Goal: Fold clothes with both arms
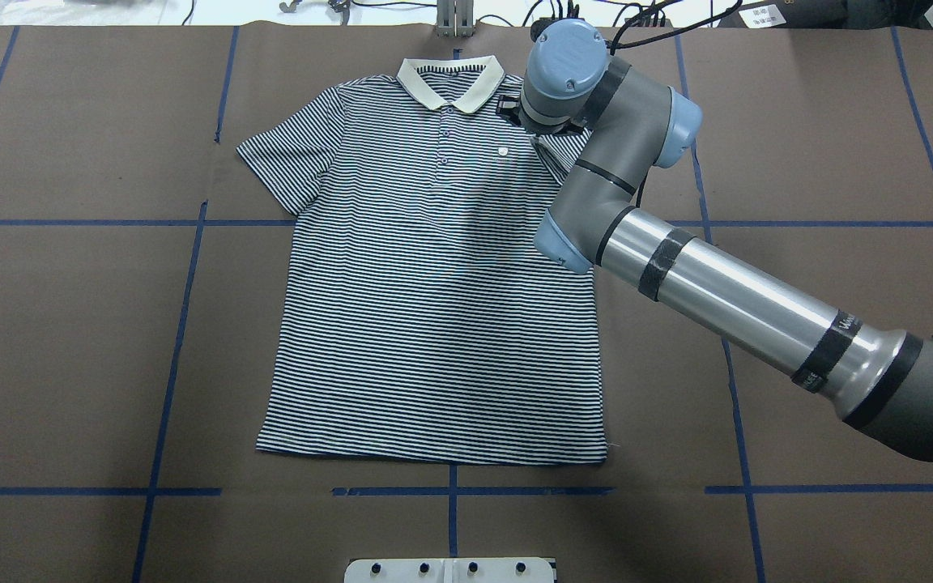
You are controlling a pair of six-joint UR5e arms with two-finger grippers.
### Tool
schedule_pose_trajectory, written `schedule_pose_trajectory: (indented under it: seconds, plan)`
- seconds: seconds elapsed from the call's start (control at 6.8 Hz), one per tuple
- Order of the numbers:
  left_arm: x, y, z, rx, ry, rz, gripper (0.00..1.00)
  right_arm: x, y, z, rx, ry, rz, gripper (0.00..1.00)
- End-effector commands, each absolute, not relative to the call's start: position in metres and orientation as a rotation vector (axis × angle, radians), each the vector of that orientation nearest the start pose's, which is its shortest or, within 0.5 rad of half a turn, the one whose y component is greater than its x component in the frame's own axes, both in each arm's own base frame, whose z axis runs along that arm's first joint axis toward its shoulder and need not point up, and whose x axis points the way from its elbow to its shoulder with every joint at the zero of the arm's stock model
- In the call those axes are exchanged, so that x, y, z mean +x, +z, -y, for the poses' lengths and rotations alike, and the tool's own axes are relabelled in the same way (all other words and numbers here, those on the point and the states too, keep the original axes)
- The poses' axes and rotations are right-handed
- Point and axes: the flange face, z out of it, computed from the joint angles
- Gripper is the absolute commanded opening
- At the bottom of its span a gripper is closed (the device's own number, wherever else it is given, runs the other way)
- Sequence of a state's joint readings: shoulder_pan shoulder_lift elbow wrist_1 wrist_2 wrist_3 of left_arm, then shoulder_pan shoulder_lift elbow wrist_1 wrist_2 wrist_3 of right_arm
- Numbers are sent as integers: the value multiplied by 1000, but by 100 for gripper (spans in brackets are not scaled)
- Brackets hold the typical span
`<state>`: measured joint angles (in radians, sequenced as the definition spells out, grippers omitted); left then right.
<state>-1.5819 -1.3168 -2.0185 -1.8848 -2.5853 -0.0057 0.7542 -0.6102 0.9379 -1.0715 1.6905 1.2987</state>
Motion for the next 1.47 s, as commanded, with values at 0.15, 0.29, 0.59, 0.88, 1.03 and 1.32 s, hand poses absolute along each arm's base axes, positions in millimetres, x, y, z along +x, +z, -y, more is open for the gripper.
schedule_pose_trajectory:
  seconds: [0.15, 0.29, 0.59, 0.88, 1.03, 1.32]
  plan:
    - [-51, 483, 442, 515, 230, -1000, 100, -547, 257, 685, 351, 415, 767, 100]
    - [-26, 469, 483, 492, 178, -1039, 100, -520, 243, 693, 346, 411, 812, 100]
    - [56, 436, 551, 413, 77, -1037, 100, -444, 266, 696, 306, 270, 895, 100]
    - [189, 405, 601, 355, -92, -942, 99, -316, 325, 710, 324, 110, 924, 100]
    - [231, 406, 632, 334, -133, -902, 98, -265, 358, 702, 311, 31, 955, 100]
    - [309, 395, 663, 330, -162, -842, 93, -184, 393, 675, 281, -68, 1057, 100]
